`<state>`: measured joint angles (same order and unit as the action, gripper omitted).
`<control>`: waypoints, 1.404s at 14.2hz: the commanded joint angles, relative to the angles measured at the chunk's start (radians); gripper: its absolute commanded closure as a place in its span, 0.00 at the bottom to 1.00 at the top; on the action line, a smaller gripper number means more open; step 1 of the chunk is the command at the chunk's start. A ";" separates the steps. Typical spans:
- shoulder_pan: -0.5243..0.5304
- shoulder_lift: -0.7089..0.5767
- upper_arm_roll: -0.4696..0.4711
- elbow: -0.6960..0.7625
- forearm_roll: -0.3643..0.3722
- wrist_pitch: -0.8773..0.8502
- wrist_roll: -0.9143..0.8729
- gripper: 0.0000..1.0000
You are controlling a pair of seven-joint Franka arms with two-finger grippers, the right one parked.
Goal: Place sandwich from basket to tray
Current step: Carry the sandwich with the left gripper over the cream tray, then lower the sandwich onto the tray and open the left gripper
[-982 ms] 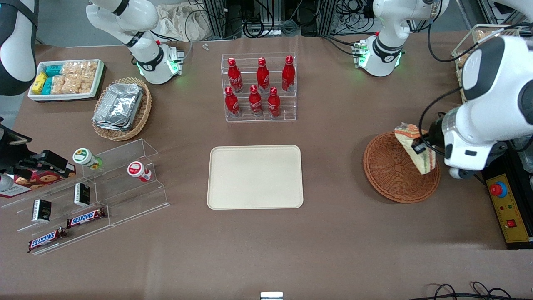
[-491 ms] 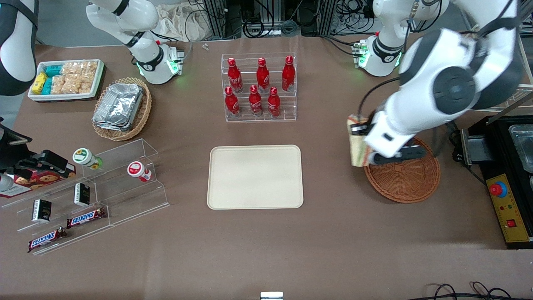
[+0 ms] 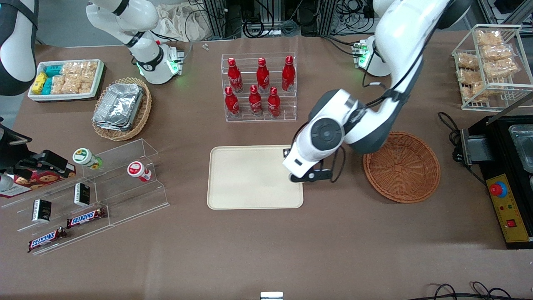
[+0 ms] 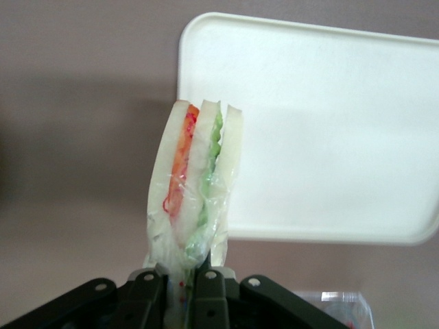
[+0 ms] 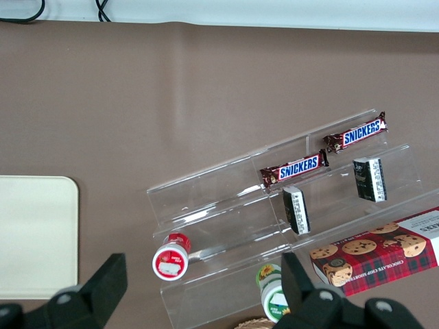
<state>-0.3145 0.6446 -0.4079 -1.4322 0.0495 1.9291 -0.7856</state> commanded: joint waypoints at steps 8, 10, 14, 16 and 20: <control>-0.049 0.161 0.003 0.039 0.131 0.128 -0.069 0.98; -0.049 0.170 0.003 0.039 0.170 0.134 -0.113 0.65; -0.049 0.175 0.003 0.039 0.213 0.134 -0.130 0.00; -0.049 0.172 0.003 0.039 0.214 0.134 -0.124 0.00; -0.044 0.126 0.004 0.059 0.214 0.117 -0.130 0.00</control>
<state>-0.3511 0.8002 -0.4074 -1.3981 0.2406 2.0633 -0.8886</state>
